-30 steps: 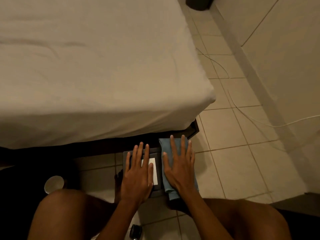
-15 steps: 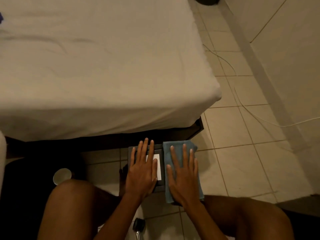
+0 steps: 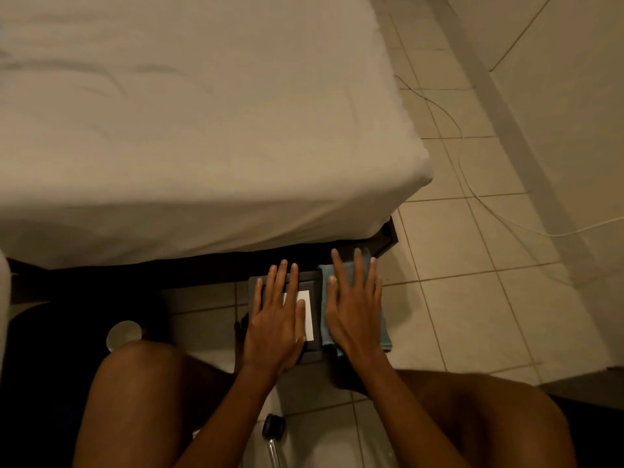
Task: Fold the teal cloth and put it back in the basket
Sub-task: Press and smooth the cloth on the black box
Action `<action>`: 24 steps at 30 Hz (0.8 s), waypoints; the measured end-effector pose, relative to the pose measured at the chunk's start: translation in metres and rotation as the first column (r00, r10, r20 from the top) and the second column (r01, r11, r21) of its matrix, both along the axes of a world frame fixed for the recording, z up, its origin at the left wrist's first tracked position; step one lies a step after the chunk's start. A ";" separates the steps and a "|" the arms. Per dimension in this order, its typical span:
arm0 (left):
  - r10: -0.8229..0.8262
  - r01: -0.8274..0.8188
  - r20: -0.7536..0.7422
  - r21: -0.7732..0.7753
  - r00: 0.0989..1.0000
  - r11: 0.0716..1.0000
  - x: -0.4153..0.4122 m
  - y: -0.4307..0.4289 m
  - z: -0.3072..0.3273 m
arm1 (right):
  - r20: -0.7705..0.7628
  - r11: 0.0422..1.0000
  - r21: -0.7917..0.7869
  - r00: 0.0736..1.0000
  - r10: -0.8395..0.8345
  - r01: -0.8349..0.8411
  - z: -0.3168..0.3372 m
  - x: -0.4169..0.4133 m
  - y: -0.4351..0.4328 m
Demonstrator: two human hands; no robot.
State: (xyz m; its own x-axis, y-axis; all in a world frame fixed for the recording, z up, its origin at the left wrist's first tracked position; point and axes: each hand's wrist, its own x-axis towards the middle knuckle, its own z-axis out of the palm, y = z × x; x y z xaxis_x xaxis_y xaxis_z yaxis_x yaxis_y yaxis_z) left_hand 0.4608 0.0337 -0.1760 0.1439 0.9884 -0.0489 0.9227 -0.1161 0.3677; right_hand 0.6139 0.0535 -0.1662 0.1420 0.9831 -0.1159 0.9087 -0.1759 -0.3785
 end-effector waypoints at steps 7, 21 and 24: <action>0.009 -0.009 0.011 0.016 1.000 1.000 0.001 -0.001 0.001 | 0.004 0.992 0.008 0.992 0.128 -0.128 0.003 -0.002 0.001; 0.178 -0.164 0.347 -0.070 0.921 0.984 -0.039 -0.008 -0.006 | 0.015 0.987 0.050 0.989 0.149 -0.150 0.000 -0.010 -0.010; 0.200 -0.183 0.425 -0.080 0.883 0.980 -0.036 -0.007 -0.008 | 0.016 0.988 0.027 0.989 0.149 -0.149 0.000 -0.016 -0.013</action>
